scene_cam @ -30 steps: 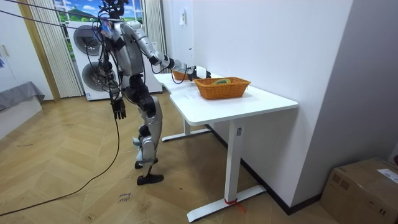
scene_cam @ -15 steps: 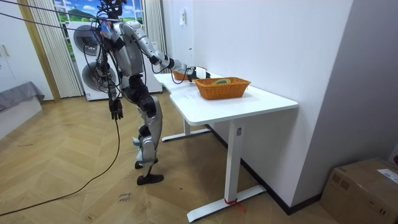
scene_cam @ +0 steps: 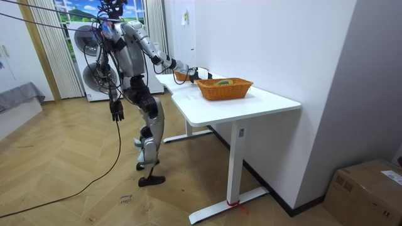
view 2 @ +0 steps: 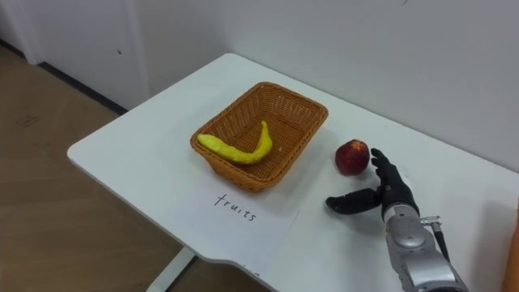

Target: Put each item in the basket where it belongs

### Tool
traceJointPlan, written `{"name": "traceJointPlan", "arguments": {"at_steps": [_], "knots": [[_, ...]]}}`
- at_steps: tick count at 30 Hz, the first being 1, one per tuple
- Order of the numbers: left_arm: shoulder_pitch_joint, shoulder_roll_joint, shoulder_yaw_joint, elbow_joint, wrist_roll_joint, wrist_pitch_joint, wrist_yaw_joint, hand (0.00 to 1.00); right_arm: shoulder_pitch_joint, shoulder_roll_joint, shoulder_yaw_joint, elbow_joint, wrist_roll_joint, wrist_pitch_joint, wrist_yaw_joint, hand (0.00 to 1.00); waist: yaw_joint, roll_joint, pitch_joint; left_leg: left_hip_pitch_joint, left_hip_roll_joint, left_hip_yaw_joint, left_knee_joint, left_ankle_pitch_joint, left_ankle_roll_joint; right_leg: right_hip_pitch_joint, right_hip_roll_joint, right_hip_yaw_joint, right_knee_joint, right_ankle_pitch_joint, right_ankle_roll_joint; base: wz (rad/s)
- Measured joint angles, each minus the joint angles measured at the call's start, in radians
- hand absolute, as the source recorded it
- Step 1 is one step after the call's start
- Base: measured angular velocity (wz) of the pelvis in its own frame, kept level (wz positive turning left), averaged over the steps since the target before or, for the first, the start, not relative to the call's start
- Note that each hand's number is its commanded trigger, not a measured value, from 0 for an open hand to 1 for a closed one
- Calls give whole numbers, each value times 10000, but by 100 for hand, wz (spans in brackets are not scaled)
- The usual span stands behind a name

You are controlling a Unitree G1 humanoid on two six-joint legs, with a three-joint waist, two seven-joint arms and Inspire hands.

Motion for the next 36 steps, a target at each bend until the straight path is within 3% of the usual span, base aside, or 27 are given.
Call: {"name": "traceJointPlan", "arguments": {"at_steps": [13, 17, 22, 28, 32, 36], "knots": [[-110, 29, -5, -8, -75, 0, -4, 0, -50, -3, -7, 87, 36, -9, -137, 0, -25, 34, -25, -151, 12, -3, 102, -2, -1, -101, -22, -51, 35, -4, -8, 1], [-257, 93, -155, -91, -90, -154, -4, 0, -785, -20, -19, 712, 246, -107, -340, 0, -32, 152, -65, -740, 61, 30, 361, 11, -29, -753, -17, 7, 366, -25, -79, -4], [-697, 387, -518, -93, -119, -252, 2, 0, -1942, -26, -22, 1915, 453, -358, -762, 0, -19, 184, -80, -1415, 91, 34, 430, 136, -62, -1529, 4, 118, 547, 33, -153, -4], [-1335, 432, -732, -49, -719, -364, 303, 0, -2695, -35, -25, 2361, 556, -676, -972, 0, -134, 294, 0, -1792, 165, 250, 251, 319, -38, -2066, -4, 267, 561, 173, -212, -8], [-1604, 427, -1145, 11, -886, -467, 417, 0, -3121, -100, -26, 2448, 523, -811, -1004, 0, -290, 214, -11, -2054, 196, 408, 188, 342, -52, -2443, 12, 468, 711, 181, -234, -14], [-1853, 416, -1539, 132, -889, -487, 491, 0, -3614, -252, -23, 2880, 663, -978, -1076, 0, -275, 164, 33, -2173, 201, 566, -18, 396, -41, -2733, 0, 621, 744, 190, -245, -13]]}}
